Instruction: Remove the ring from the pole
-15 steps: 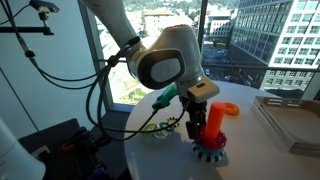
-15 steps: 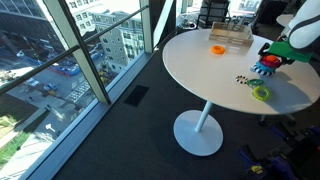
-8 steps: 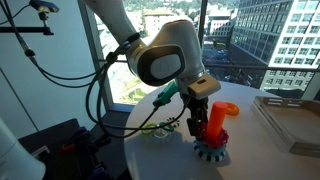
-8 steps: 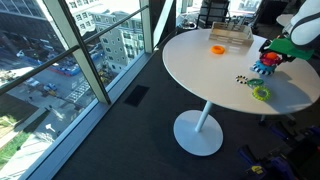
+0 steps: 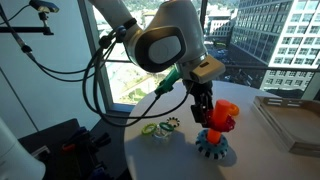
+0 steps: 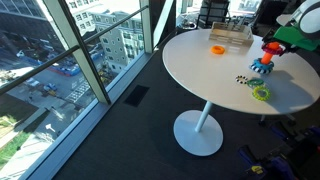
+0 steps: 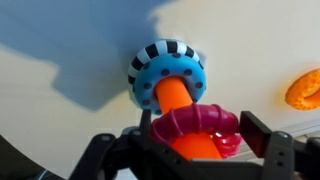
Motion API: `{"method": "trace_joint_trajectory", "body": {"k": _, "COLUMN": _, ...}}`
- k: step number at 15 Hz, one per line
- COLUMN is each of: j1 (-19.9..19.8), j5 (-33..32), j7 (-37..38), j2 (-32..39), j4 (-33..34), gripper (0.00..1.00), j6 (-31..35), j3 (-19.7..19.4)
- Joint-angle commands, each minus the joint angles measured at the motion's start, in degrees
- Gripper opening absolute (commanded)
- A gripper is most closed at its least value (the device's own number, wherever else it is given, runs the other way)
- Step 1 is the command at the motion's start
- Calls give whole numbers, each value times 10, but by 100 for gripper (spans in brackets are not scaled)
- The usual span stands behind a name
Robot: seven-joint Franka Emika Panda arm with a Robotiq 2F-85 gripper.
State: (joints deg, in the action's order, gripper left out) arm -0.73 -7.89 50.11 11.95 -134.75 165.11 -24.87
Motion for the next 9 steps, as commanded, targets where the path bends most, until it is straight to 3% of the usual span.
{"method": "trace_joint_trajectory", "body": {"k": 1, "j1": 4, "j5": -9, "j7": 1, "j2": -50, "j4": -14, "gripper": 63, "j6": -20, "j3": -7}}
{"method": "trace_joint_trajectory", "body": {"k": 9, "j1": 2, "j5": -18, "j7": 5, "j2": -115, "j4": -18, "gripper": 63, "j6": -44, "j3": -6}}
